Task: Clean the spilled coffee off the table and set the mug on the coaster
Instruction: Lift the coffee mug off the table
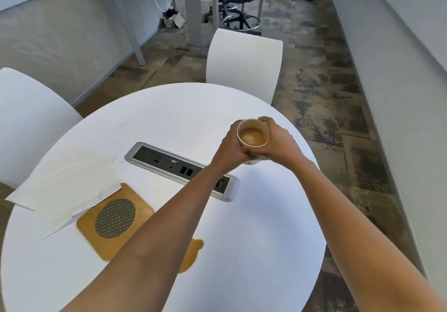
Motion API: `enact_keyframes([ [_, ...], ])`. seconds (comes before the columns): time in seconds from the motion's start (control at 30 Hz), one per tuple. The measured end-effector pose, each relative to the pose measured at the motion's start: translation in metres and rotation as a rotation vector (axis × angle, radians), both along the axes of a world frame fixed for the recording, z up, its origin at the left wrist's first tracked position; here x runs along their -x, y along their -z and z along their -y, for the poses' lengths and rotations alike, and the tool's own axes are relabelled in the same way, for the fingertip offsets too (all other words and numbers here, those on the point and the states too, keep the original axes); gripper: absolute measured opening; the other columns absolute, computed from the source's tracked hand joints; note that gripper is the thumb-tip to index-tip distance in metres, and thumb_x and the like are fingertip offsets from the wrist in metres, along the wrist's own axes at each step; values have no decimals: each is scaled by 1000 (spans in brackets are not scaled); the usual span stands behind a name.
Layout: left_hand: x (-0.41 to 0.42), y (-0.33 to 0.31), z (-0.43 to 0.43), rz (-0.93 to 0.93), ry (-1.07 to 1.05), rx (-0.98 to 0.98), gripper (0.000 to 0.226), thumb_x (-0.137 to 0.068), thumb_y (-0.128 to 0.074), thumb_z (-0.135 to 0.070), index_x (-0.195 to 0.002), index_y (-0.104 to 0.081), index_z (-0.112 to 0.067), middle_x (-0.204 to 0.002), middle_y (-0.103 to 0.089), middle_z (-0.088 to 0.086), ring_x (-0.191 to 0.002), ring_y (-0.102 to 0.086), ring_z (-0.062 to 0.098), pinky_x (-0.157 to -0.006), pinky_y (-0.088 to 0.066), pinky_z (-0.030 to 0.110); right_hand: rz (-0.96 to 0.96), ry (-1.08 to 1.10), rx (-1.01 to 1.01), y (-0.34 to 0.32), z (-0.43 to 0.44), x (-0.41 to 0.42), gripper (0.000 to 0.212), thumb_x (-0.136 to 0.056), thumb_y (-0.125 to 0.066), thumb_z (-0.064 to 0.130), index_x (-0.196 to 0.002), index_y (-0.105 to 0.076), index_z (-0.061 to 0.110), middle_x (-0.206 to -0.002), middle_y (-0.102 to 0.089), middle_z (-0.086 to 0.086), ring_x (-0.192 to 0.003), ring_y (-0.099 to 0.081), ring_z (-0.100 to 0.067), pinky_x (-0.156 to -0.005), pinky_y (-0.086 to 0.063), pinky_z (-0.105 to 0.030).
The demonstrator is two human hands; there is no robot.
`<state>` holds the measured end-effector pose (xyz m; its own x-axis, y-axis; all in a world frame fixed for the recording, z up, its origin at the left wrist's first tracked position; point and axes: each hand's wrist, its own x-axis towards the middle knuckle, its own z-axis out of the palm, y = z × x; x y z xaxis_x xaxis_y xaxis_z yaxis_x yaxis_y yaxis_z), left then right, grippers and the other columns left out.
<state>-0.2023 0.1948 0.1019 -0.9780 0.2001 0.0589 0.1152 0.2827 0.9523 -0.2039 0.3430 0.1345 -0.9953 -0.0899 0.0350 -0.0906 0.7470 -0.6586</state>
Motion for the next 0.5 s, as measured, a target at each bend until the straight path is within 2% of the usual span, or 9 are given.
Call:
enact_keyframes([
  [0.1, 21, 11, -12, 4, -12, -8, 85, -50, -86, -24, -119, -38, -42, -118, -53, -19, -107, -52, -3, -81, -46, 17, 25, -8, 8, 8, -10, 22, 81, -55, -77, 51, -125, -42, 31, -110, -63, 10, -97, -61, -16, -79, -51, -34],
  [0.2, 37, 22, -20, 8, -29, -10, 84, -49, -86, -26, -115, -38, -47, -116, -52, -25, -106, -50, -12, -78, -44, 6, 49, -23, 11, 19, -19, 42, 82, -57, -78, 48, -127, -41, 29, -113, -63, 8, -99, -60, -17, -82, -52, -36],
  [0.37, 56, 44, -30, 33, -52, 1, 86, -49, -85, -28, -119, -38, -42, -123, -52, -14, -110, -51, -5, -82, -44, 10, 100, -42, 23, 40, -27, 62, 82, -57, -79, 49, -127, -41, 30, -115, -63, 8, -100, -60, -17, -84, -52, -39],
  [0.5, 63, 61, -33, 66, -62, 7, 89, -48, -88, -26, -120, -38, -42, -117, -51, -24, -107, -50, -11, -78, -46, 8, 138, -61, 21, 55, -30, 71, 82, -57, -80, 48, -127, -41, 29, -117, -63, 7, -102, -60, -18, -86, -51, -41],
])
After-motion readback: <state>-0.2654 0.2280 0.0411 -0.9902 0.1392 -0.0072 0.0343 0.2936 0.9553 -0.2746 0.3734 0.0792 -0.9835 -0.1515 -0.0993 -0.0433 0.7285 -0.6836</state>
